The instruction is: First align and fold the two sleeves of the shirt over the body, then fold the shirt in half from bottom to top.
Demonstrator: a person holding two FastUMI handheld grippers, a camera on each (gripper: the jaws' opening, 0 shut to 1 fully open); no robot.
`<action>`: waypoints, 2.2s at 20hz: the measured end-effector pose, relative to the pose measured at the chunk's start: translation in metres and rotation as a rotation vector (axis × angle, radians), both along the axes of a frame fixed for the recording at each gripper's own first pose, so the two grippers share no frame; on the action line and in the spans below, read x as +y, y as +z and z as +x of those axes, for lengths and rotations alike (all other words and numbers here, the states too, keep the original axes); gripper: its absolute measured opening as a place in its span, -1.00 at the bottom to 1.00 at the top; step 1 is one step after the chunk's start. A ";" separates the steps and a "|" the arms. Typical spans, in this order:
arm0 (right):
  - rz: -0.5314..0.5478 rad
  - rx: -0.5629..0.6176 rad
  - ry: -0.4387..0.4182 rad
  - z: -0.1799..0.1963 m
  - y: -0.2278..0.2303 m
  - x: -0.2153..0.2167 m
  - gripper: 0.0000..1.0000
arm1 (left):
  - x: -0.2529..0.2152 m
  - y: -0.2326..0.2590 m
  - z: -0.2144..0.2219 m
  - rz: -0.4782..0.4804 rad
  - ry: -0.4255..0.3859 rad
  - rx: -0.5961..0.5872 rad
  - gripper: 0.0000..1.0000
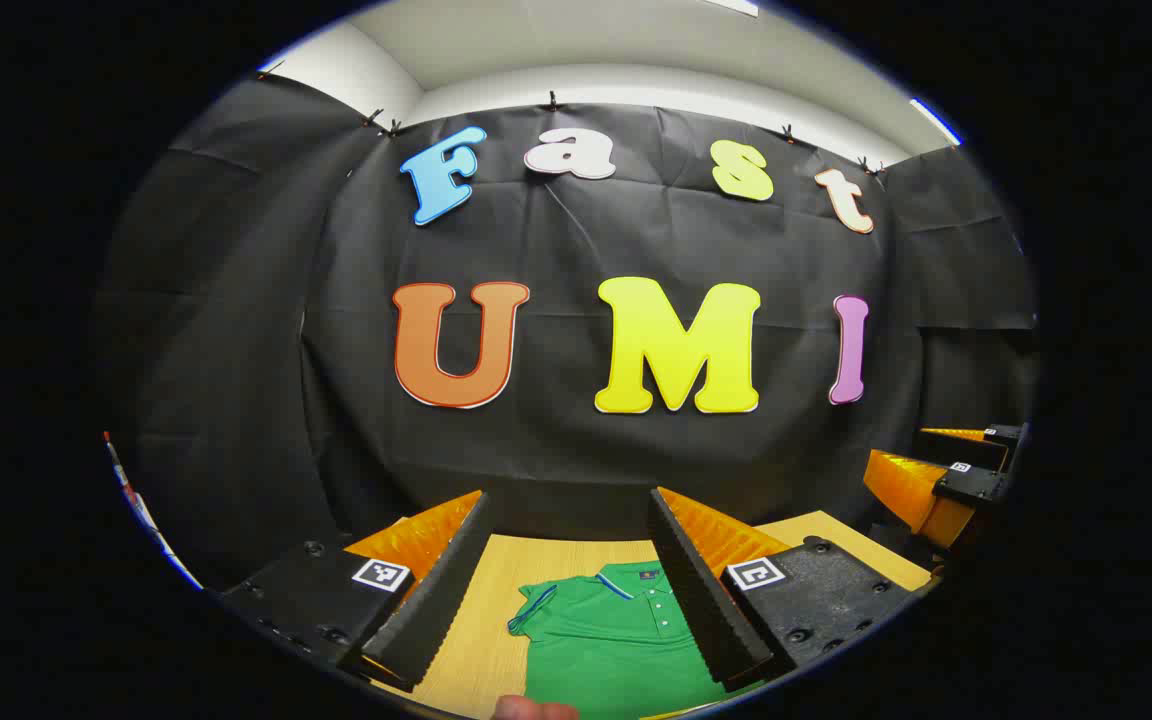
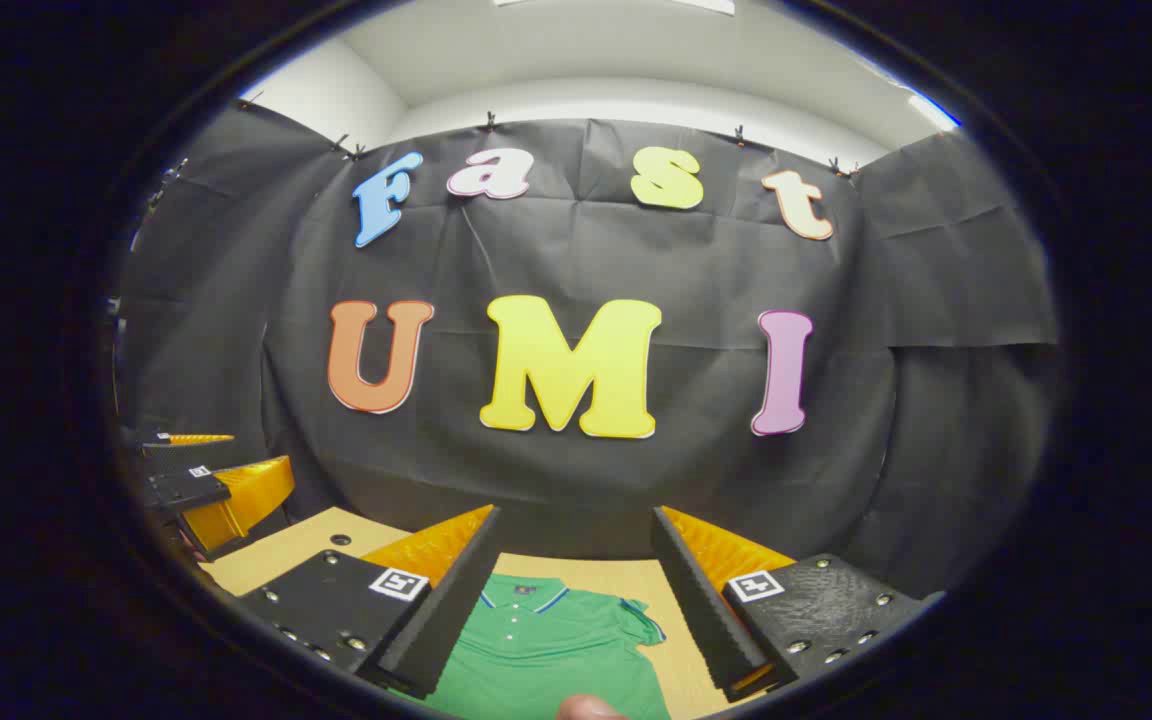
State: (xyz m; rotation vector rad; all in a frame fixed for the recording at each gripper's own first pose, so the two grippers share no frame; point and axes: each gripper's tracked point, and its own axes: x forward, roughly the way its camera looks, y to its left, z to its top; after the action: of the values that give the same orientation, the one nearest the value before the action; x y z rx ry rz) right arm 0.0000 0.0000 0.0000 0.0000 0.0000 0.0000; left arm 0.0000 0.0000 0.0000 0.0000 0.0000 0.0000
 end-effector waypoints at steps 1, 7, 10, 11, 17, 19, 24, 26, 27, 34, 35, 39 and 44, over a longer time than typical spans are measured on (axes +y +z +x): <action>-0.001 0.003 -0.003 0.002 -0.001 -0.001 0.86 | 0.000 0.000 0.001 0.001 -0.001 -0.001 0.98; 0.005 0.012 -0.012 0.008 -0.005 -0.003 0.86 | 0.001 0.004 0.004 0.011 0.006 0.000 0.98; 0.001 0.018 -0.013 0.010 -0.005 -0.006 0.84 | 0.002 0.001 0.006 0.009 0.008 0.007 0.98; 0.001 0.022 -0.012 0.010 -0.006 -0.008 0.86 | 0.001 0.001 0.006 0.007 0.008 0.010 0.98; 0.006 0.042 -0.007 0.015 -0.010 -0.012 0.85 | 0.000 -0.001 0.010 0.001 0.017 0.018 0.98; 0.012 0.056 -0.004 0.022 -0.015 -0.015 0.85 | -0.001 -0.003 0.011 -0.001 0.015 0.021 0.98; -0.004 0.150 0.007 0.048 -0.048 -0.031 0.86 | -0.008 -0.009 0.014 -0.007 0.009 0.037 0.99; -0.005 0.194 0.018 0.059 -0.068 -0.042 0.86 | -0.010 -0.014 0.013 -0.009 0.008 0.046 0.99; -0.003 0.225 0.023 0.064 -0.083 -0.050 0.86 | -0.011 -0.016 0.013 -0.005 0.010 0.049 0.99; -0.054 0.373 0.072 0.131 -0.167 -0.093 0.87 | -0.017 -0.052 0.010 -0.017 0.032 0.124 0.99; -0.054 0.389 0.083 0.142 -0.181 -0.097 0.86 | -0.017 -0.058 0.010 -0.019 0.040 0.133 0.99; -0.072 0.467 0.124 0.184 -0.240 -0.105 0.87 | -0.017 -0.083 0.011 0.005 0.064 0.197 0.99; -0.120 0.536 0.163 0.231 -0.307 -0.109 0.87 | -0.008 -0.103 0.012 0.026 0.121 0.253 0.99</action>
State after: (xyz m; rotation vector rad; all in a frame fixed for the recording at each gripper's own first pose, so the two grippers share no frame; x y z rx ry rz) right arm 0.2309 -0.1091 -0.3067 -0.1199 0.5361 0.1631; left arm 0.0120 -0.0076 -0.1025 0.0260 0.2525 0.1208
